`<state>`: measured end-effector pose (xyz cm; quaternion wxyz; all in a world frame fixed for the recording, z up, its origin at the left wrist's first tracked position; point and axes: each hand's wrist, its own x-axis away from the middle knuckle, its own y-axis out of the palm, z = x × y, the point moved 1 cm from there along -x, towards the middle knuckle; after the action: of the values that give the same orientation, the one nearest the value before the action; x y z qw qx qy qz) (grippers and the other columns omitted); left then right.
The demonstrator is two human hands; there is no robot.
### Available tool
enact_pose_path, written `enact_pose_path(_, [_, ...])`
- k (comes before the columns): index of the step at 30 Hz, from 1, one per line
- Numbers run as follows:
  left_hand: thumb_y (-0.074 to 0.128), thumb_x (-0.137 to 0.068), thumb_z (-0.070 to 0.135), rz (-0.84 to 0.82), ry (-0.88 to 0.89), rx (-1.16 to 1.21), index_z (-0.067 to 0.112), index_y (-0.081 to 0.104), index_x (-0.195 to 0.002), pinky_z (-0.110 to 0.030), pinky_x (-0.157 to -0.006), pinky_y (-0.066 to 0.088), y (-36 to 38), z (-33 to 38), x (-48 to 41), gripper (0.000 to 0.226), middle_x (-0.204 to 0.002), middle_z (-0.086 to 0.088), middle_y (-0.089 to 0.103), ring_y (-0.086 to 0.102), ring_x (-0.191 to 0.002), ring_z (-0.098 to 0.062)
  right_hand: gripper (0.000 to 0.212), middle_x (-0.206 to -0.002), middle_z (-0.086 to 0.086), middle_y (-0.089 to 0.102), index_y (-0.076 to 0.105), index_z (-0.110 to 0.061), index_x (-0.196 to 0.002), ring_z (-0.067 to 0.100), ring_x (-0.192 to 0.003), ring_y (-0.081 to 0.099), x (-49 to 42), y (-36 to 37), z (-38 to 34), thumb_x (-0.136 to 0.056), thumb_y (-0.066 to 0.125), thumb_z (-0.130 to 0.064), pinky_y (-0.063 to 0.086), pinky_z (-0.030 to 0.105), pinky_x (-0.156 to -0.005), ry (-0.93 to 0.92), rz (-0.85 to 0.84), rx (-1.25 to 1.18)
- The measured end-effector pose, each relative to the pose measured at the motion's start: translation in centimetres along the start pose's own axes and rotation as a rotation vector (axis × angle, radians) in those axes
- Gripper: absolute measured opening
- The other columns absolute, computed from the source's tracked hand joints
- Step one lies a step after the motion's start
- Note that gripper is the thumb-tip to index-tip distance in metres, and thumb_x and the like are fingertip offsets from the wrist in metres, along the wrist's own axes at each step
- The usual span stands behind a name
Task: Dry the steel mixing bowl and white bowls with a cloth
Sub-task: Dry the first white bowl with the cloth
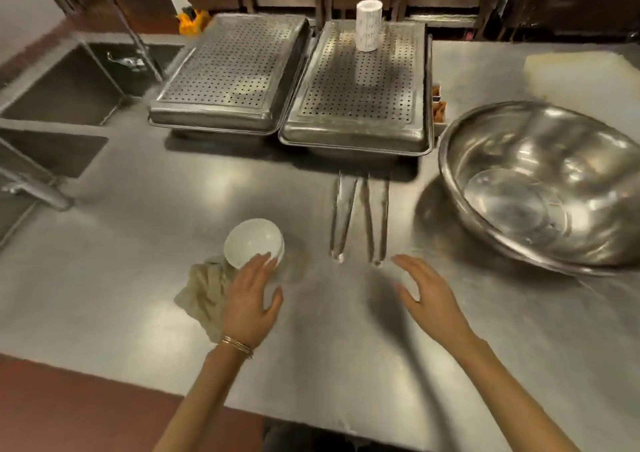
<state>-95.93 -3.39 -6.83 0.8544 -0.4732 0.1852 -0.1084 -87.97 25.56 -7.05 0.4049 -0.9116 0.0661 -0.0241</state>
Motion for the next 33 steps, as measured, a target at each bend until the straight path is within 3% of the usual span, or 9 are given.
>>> enact_pose_path(2, [0.043,-0.083,0.033,0.016,-0.005,0.029,0.006,0.055,-0.124,-0.027,-0.105,0.028,-1.9,-3.8,-0.8,0.05,-0.13,-0.013,0.053,0.042,-0.123,-0.025,0.038,-0.125,0.007,0.059,0.059,-0.012,-0.121,0.022,-0.117,0.053,-0.2,3.7,-3.1,-0.085,0.054,-0.022,0.024,0.011,-0.1,0.041,0.017,-0.047])
enact_pose_path(5, [0.041,-0.083,0.037,-0.042,-0.024,0.018,0.004,0.053,-0.124,-0.04,-0.101,0.039,-3.6,-8.4,-3.2,0.054,-0.13,-0.015,0.053,0.045,-0.119,-0.028,0.035,-0.122,0.004,0.06,0.06,-0.014,-0.119,0.019,-0.114,0.055,-0.9,8.1,-7.5,-0.086,0.054,-0.02,0.029,0.012,-0.097,0.085,0.01,-0.093])
enact_pose_path(8, [0.041,-0.082,0.043,-0.17,-0.069,0.022,0.004,0.049,-0.129,-0.04,-0.1,0.039,-3.6,-11.0,-5.6,0.062,-0.132,-0.016,0.051,0.045,-0.121,-0.033,0.032,-0.122,0.0,0.06,0.06,-0.016,-0.12,0.015,-0.112,0.055,-1.4,11.5,-10.9,-0.088,0.057,-0.015,0.032,0.013,-0.096,0.099,-0.013,-0.102])
enact_pose_path(12, [0.062,-0.085,0.027,-0.362,-0.048,0.033,0.004,0.042,-0.134,-0.037,-0.104,0.035,-2.2,-11.7,-8.7,0.058,-0.139,-0.014,0.043,0.04,-0.126,-0.031,0.032,-0.122,-0.005,0.059,0.059,-0.018,-0.12,0.007,-0.109,0.052,-2.2,13.1,-13.4,-0.089,0.057,-0.012,0.027,0.001,-0.091,0.134,-0.056,-0.098])
enact_pose_path(17, [0.069,-0.078,0.017,-0.424,-0.106,0.05,0.004,0.052,-0.121,-0.034,-0.089,0.04,-1.2,-12.2,-11.2,0.048,-0.122,-0.015,0.052,0.05,-0.11,-0.032,0.032,-0.12,-0.003,0.06,0.06,-0.017,-0.118,0.012,-0.109,0.055,-3.2,13.7,-13.7,-0.088,0.057,-0.008,0.03,0.006,-0.09,0.149,-0.075,-0.04])
enact_pose_path(21, [0.061,-0.078,0.011,-0.448,-0.17,-0.065,0.008,0.055,-0.109,-0.036,-0.078,0.045,-1.5,-11.9,-12.4,0.032,-0.113,-0.014,0.059,0.057,-0.098,-0.033,0.031,-0.118,0.0,0.062,0.062,-0.015,-0.116,0.017,-0.108,0.057,-4.1,13.6,-12.9,-0.087,0.057,-0.005,0.033,0.013,-0.09,0.141,-0.089,-0.008])
enact_pose_path(27, [0.035,-0.088,-0.003,-0.37,-0.223,-0.114,0.003,0.04,-0.118,-0.04,-0.067,0.043,-3.2,-10.6,-11.8,0.03,-0.108,-0.021,0.059,0.058,-0.087,-0.041,0.03,-0.117,0.002,0.062,0.062,-0.012,-0.116,0.017,-0.106,0.058,-6.0,13.6,-13.3,-0.087,0.057,-0.006,0.035,0.017,-0.091,0.071,-0.104,-0.037])
enact_pose_path(31, [0.036,-0.089,-0.005,-0.217,-0.238,0.068,0.004,0.042,-0.128,-0.042,-0.069,0.045,-4.8,-12.1,-9.1,0.04,-0.128,-0.015,0.046,0.057,-0.091,-0.04,0.03,-0.116,0.001,0.062,0.062,-0.014,-0.115,0.016,-0.106,0.058,-7.1,14.3,-14.6,-0.087,0.058,-0.006,0.036,0.016,-0.09,0.026,-0.12,-0.059])
enact_pose_path(33, [0.039,-0.086,-0.01,-0.107,-0.205,0.121,0.001,0.045,-0.125,-0.035,-0.065,0.043,-5.8,-13.2,-8.0,0.041,-0.129,-0.016,0.044,0.056,-0.093,-0.039,0.029,-0.116,0.002,0.062,0.063,-0.013,-0.114,0.016,-0.106,0.058,-7.0,15.0,-15.6,-0.087,0.058,-0.006,0.037,0.017,-0.09,0.026,-0.114,-0.081])
